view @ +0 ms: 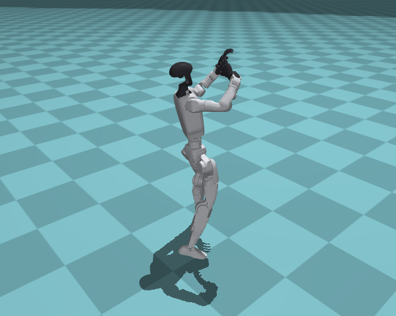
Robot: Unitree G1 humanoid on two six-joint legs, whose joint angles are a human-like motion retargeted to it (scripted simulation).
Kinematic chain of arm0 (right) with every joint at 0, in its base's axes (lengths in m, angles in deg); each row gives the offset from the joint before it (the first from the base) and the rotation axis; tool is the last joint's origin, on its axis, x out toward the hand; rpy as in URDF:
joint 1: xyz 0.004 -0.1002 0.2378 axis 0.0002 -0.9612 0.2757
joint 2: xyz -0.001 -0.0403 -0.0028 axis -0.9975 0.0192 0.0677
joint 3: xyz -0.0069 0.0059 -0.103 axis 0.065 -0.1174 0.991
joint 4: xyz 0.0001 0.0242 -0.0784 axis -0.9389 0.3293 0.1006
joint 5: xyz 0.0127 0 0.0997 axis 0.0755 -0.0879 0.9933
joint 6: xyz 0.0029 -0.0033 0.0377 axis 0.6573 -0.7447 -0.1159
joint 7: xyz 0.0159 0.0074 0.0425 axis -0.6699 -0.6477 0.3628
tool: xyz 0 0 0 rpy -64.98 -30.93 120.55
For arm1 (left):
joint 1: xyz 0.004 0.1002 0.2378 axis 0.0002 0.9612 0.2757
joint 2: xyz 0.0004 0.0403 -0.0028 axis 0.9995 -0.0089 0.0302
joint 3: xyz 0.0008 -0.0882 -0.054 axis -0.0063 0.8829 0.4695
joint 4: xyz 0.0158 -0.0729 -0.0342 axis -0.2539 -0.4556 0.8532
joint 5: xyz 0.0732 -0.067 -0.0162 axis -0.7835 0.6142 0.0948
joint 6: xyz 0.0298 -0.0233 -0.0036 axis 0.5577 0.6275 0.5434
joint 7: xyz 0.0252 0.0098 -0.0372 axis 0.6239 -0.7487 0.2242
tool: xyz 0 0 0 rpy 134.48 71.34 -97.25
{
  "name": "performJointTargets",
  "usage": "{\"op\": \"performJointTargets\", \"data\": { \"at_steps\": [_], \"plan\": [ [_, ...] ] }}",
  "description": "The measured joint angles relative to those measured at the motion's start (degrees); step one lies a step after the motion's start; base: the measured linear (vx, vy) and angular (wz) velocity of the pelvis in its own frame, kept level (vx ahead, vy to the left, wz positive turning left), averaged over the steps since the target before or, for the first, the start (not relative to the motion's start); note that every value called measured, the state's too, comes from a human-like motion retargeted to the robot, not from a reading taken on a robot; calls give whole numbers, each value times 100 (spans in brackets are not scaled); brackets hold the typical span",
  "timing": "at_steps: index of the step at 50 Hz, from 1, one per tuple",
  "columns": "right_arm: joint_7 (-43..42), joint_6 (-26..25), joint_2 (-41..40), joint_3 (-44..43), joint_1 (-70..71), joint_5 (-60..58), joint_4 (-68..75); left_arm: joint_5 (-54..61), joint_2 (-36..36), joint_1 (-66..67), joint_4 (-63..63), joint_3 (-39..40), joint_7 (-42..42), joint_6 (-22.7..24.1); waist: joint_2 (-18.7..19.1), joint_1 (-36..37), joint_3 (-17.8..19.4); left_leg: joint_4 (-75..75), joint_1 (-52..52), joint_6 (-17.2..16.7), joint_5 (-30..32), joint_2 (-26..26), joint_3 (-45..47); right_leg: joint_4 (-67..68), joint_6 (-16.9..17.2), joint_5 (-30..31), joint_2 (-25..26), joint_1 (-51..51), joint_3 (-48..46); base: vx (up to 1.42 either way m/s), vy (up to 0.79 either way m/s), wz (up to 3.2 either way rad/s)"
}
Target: Kungfu
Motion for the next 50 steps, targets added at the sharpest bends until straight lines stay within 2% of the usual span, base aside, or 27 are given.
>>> {"op": "performJointTargets", "data": {
  "at_steps": [3,5,9,12,15,17,19,20,21,22,24,25,27,32,37,42,50],
  "plan": [
    [243,153,-475,184,-233,-6,274,173,243,655,232,92,722,-202,128,-98,163,-88,379,-269,85,74,426,-127,-308,-37,-484,-343,-638,-39,0,-353],
    [640,303,-913,219,-484,22,529,281,376,1218,392,269,1272,-231,242,-125,359,-225,697,-524,264,120,625,35,-423,46,-700,-844,-237,-46,6,-375],
    [1899,370,-2250,227,-1391,554,1294,332,345,2854,558,731,2354,-354,682,-377,809,-474,1120,-898,859,37,310,400,-455,325,-590,-2108,1209,-58,2,-357],
    [2895,433,-3355,365,-2318,1214,2141,155,-34,4144,427,874,3440,-363,1011,-281,1101,-459,1333,-1148,1449,-119,-572,344,-536,322,-457,-2864,1672,-49,-7,-401],
    [3766,350,-4228,698,-3270,2299,3263,-167,-516,5132,-71,758,4899,-421,1064,265,1325,-583,1600,-1295,1651,-1040,-2092,263,-677,22,-505,-3773,2379,-34,17,-501],
    [4768,-30,-4696,1007,-3799,3664,3927,-287,-713,5685,-475,518,6156,-445,1146,993,1558,-659,2018,-1295,1143,-1416,-3000,653,-573,49,435,-4585,3640,-10,-12,-611],
    [5904,-707,-4866,1243,-4085,4886,4289,-185,-877,6032,-947,81,7039,-541,1350,1205,1980,-725,2467,-1295,487,-1741,-3790,756,-422,289,1181,-5050,4189,-6,-1,-466],
    [6448,-1113,-4885,1402,-4168,5365,4402,-75,-947,6157,-1212,-202,7358,-633,1434,1080,2176,-755,2634,-1295,168,-1898,-4105,825,-332,342,1425,-5214,4360,-14,10,-260],
    [6935,-1412,-4874,1593,-4206,5545,4422,43,-965,6227,-1403,-517,7683,-787,1476,698,2311,-819,2611,-1295,-128,-1840,-4061,949,-340,297,1573,-5395,4390,-21,-4,-137],
    [7413,-1712,-4870,1748,-4255,5636,4420,122,-981,6283,-1548,-814,8018,-933,1530,268,2442,-884,2543,-1295,-404,-1685,-3958,1044,-381,270,1679,-5577,4339,-32,-36,9],
    [8261,-2296,-4921,1878,-4439,5346,4334,110,-1021,6337,-1611,-1267,8585,-1136,1710,-730,2709,-975,2253,-1210,-861,-1002,-3492,1089,-582,286,1717,-5895,3912,-34,-45,104],
    [8613,-2565,-4974,1906,-4569,5084,4299,84,-1050,6367,-1595,-1419,8731,-1184,1824,-1172,2861,-978,2132,-1081,-1071,-680,-3235,1084,-668,286,1731,-6003,3695,-23,-23,88],
    [8901,-2819,-4983,1879,-4714,4745,4191,302,-1211,6472,-1595,-1517,8701,-1284,1912,-1629,3103,-1064,2105,-876,-1370,-597,-2932,1107,-651,306,1728,-6150,3666,-15,-5,18],
    [9021,-2974,-4972,1862,-4777,4620,3969,577,-1306,6531,-1551,-1656,8615,-1236,2073,-2056,3557,-1188,2021,-1295,-1497,-506,-2955,1156,-719,673,1727,-6390,3461,-9,5,-10],
    [9021,-3058,-4891,1857,-4637,4433,3778,583,-1282,6430,-1540,-1577,8612,-1124,2176,-2006,3517,-1287,1998,-1295,-1222,-489,-2687,1408,-1109,812,1500,-6562,2889,-1,-5,14],
    [9021,-3023,-4784,1735,-4559,4368,3701,522,-1280,6319,-1553,-1518,8589,-1027,2198,-2018,3375,-1319,1939,-1295,-902,-428,-2779,1689,-1364,719,1449,-6557,2874,1,-14,59],
    [8922,-3052,-4667,1507,-4534,4480,3782,295,-1273,6036,-1655,-1485,8673,-888,2249,-2018,3265,-1420,1941,-1261,-599,-20,-3022,1621,-1332,-250,1353,-6099,2689,0,-20,66]
  ]
}}
